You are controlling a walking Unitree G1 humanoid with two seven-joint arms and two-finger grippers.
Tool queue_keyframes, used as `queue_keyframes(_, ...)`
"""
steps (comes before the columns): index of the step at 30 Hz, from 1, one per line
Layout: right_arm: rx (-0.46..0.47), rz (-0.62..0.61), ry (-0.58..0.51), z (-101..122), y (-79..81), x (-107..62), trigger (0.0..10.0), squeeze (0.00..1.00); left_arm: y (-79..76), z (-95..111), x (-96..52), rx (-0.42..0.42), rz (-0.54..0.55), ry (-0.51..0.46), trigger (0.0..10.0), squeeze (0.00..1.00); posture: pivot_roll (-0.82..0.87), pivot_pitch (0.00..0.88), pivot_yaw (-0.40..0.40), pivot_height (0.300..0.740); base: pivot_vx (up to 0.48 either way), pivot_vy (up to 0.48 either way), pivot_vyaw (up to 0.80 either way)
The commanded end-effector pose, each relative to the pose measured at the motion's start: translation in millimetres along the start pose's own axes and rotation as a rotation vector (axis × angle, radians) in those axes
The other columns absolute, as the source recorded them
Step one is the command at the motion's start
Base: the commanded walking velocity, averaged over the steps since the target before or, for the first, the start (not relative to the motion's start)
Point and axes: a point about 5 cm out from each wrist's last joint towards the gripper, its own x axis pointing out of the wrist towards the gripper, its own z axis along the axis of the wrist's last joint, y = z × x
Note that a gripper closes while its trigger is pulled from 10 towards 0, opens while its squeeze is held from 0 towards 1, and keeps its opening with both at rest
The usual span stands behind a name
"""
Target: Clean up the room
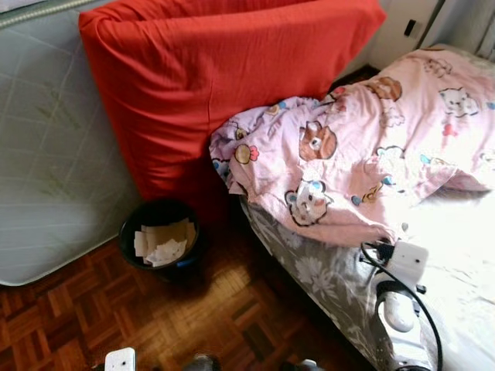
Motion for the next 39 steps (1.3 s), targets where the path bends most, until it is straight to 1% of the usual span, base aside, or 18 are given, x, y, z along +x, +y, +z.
queue_keyframes(1, -0.003, 0.006, 0.01, -4, 1.0, -2.6, 10.0, 0.0, 6.3, -10, -4.8, 0.006, 0.02, 0.037, 10.0, 0.0, 0.09, 0.198, -0.025, 0.74, -0.259, 0.0, 0.0)
queue_keyframes(5, -0.002, 0.007, 0.01, -4, 1.1, -3.1, 10.0, 0.0, 6.6, -11, -4.9, 0.006, 0.022, 0.038, 10.0, 0.0, 0.09, 0.2, -0.025, 0.74, -0.262, 0.0, 0.0)
queue_keyframes(14, 0.013, 0.039, 0.008, -4, 4.1, -3.8, 10.0, 0.0, 7.1, -11, -5.0, 0.012, 0.027, 0.044, 10.0, 0.0, 0.09, 0.202, -0.025, 0.74, 0.0, 0.0, 0.0)
queue_keyframes(19, 0.034, 0.087, -0.039, 3, 10.3, -4.7, 10.0, 0.0, 6.9, -11, -4.9, 0.014, 0.027, 0.045, 10.0, 0.0, 0.09, 0.201, -0.027, 0.74, 0.0, 0.0, 0.0)
queue_keyframes(22, 0.035, 0.092, -0.039, 3, 11.2, -5.2, 10.0, 0.0, 6.9, -11, -4.9, 0.013, 0.027, 0.045, 10.0, 0.0, 0.09, 0.202, -0.027, 0.74, 0.0, 0.0, 0.0)
queue_keyframes(26, 0.029, 0.124, -0.006, -3, 13.6, -7.6, 10.0, 0.0, 6.7, -11, -4.7, 0.016, 0.025, 0.045, 10.0, 0.0, 0.09, 0.201, -0.027, 0.74, 0.0, 0.0, 0.0)
queue_keyframes(27, 0.024, 0.15, 0.015, -7, 15.9, -8.7, 10.0, 0.0, 6.6, -11, -4.7, 0.017, 0.024, 0.046, 10.0, 0.0, 0.09, 0.2, -0.027, 0.74, 0.0, 0.0, 0.0)
queue_keyframes(29, 0.026, 0.183, 0.023, -8, 19.4, -9.7, 10.0, 0.0, 6.6, -11, -4.7, 0.018, 0.024, 0.046, 10.0, 0.0, 0.09, 0.2, -0.028, 0.74, 0.0, 0.0, 0.0)
queue_keyframes(30, 0.02, 0.196, 0.011, -6, 21.1, -10.1, 10.0, 0.0, 6.5, -11, -4.7, 0.018, 0.024, 0.046, 10.0, 0.0, 0.09, 0.2, -0.028, 0.74, 0.0, 0.0, 0.0)
queue_keyframes(32, -0.002, 0.223, -0.063, 3, 24.3, -11.2, 10.0, 0.0, 6.5, -11, -4.7, 0.018, 0.024, 0.047, 10.0, 0.0, 0.09, 0.198, -0.029, 0.74, 0.0, 0.0, 0.0)
queue_keyframes(34, -0.011, 0.224, -0.103, 9, 24.8, -11.4, 10.0, 0.0, 6.5, -11, -4.7, 0.019, 0.024, 0.047, 10.0, 0.0, 0.09, 0.197, -0.029, 0.74, 0.0, 0.0, 0.0)
queue_keyframes(35, -0.03, 0.22, -0.149, 16, 24.8, -11.6, 10.0, 0.0, 6.4, -11, -4.6, 0.019, 0.024, 0.047, 10.0, 0.0, 0.09, 0.198, -0.029, 0.74, 0.0, 0.0, 0.0)
queue_keyframes(36, -0.03, 0.22, -0.149, 16, 24.8, -11.6, 10.0, 0.0, 6.4, -11, -4.6, 0.019, 0.024, 0.047, 10.0, 0.0, 0.09, 0.198, -0.029, 0.74, 0.0, 0.0, 0.0)
queue_keyframes(37, -0.061, 0.226, -0.206, 24, 25.6, -12.6, 10.0, 0.0, 6.2, -11, -4.6, 0.018, 0.023, 0.047, 10.0, 0.0, 0.09, 0.196, -0.03, 0.74, 0.0, 0.0, 0.0)
queue_keyframes(39, -0.074, 0.23, -0.226, 27, 25.9, -13.1, 10.0, 0.0, 6.1, -11, -4.6, 0.018, 0.023, 0.047, 10.0, 0.0, 0.09, 0.196, -0.03, 0.74, 0.0, 0.0, 0.0)
